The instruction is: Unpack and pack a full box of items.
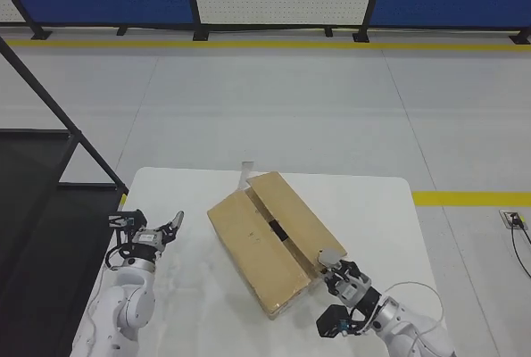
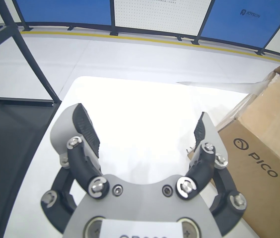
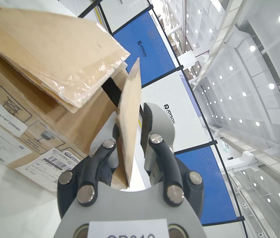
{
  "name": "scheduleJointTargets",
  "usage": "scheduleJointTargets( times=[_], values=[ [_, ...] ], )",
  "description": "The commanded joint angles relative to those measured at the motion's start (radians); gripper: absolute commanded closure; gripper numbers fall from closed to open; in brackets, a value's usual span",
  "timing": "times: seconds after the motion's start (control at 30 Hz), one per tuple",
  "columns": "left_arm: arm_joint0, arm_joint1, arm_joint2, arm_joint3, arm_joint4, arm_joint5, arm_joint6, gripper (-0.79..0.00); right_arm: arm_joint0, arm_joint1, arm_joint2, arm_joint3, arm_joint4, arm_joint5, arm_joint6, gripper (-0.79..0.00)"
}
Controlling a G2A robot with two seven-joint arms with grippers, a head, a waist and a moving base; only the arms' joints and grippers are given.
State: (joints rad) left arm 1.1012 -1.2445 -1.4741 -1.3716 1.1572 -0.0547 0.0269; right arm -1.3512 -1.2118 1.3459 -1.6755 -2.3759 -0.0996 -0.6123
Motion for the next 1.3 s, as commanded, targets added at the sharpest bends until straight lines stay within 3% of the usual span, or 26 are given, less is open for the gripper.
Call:
scheduleJointTargets(
  times=[0.0,0.23,0.4,0.57,0.87,1.1,1.27],
  values=[
    [-0.016,0.000,0.010,0.010,0.013,-0.007,-0.010,-0.785,-0.028,0.006,0.017,-0.024,0.002,-0.003,-0.045,-0.785],
    [-0.086,-0.008,0.052,0.074,0.051,0.012,-0.020,-0.785,-0.149,0.030,0.057,-0.127,-0.054,-0.017,-0.169,-0.785],
    [-0.149,-0.016,0.089,0.154,0.087,0.027,0.005,-0.785,-0.227,0.038,0.043,-0.207,-0.089,0.008,-0.189,-0.785],
    [-0.189,-0.024,0.129,0.204,0.109,0.013,0.043,-0.785,-0.242,0.033,-0.049,-0.251,-0.189,0.003,-0.064,-0.785],
    [-0.216,-0.035,0.171,0.249,0.147,0.025,0.072,-0.785,-0.120,-0.005,-0.277,-0.160,-0.222,0.037,0.132,-0.785],
    [-0.218,-0.040,0.184,0.261,0.149,0.014,0.086,-0.785,-0.062,-0.033,-0.349,-0.095,-0.214,0.164,0.292,-0.785],
    [-0.208,-0.039,0.181,0.253,0.157,-0.003,0.097,-0.785,-0.047,-0.039,-0.353,-0.073,-0.213,0.192,0.339,-0.785]
  ],
)
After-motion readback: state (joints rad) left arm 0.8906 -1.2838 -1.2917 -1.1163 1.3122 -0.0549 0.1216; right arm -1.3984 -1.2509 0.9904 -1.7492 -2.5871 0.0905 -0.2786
